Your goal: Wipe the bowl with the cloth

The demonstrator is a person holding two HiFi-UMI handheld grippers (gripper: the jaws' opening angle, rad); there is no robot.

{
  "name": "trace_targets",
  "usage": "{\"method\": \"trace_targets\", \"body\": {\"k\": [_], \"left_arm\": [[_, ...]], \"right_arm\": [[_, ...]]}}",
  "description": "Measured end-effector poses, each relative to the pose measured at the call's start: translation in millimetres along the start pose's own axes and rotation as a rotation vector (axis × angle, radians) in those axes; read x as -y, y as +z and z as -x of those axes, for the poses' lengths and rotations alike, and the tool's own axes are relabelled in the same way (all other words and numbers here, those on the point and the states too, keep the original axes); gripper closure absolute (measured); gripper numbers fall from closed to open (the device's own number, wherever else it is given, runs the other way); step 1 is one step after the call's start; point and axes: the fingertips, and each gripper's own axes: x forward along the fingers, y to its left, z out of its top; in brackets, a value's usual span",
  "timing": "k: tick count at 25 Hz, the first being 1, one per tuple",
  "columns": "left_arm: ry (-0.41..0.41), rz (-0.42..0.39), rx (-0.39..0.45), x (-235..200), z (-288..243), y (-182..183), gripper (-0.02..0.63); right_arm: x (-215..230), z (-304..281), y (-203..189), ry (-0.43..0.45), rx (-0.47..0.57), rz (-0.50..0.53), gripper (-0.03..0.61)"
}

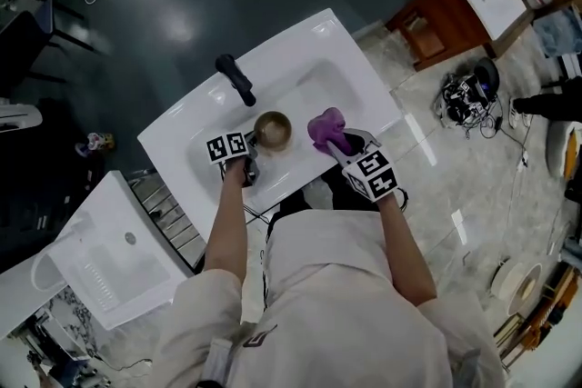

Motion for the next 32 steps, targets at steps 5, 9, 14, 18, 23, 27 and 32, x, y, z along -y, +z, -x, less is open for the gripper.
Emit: {"method": "trace_targets", "body": {"k": [5,9,14,18,23,27,32], "left_arm": [[0.052,-0.036,0.043,10.1,8.4,8.4,0.594],[0.105,-0.085,0.118,24.8,33.1,14.5,0.594],[0.147,-0.100,0.215,49.3,62.1,23.2,0.595],[0.229,-0.084,0.292,62.1,73.7,29.0,0.595],[0.276,-0.036,0.358,79.9,64.2,30.7,0.595],[0.292,0.029,0.441,97.7,62.5,32.6,0.595],[0.338,0.096,0.604,110.9,80.2,49.5,0.595]], "right_arm": [[6.9,-3.2,12.7,0.042,0.009,0.023,0.488],[6.0,-13.6,34.6,0.106,0.050,0.045,0.488],[-7.3,-27.7,77.3,0.247,0.112,0.106,0.488],[-12.4,-24.9,118.3,0.461,0.253,-0.052,0.488],[-18.6,-20.4,160.7,0.823,0.404,-0.338,0.488],[-20.6,-47.1,141.5,0.802,0.262,-0.092,0.488],[-2.7,-87.4,97.7,0.554,0.012,0.401,0.488]]}}
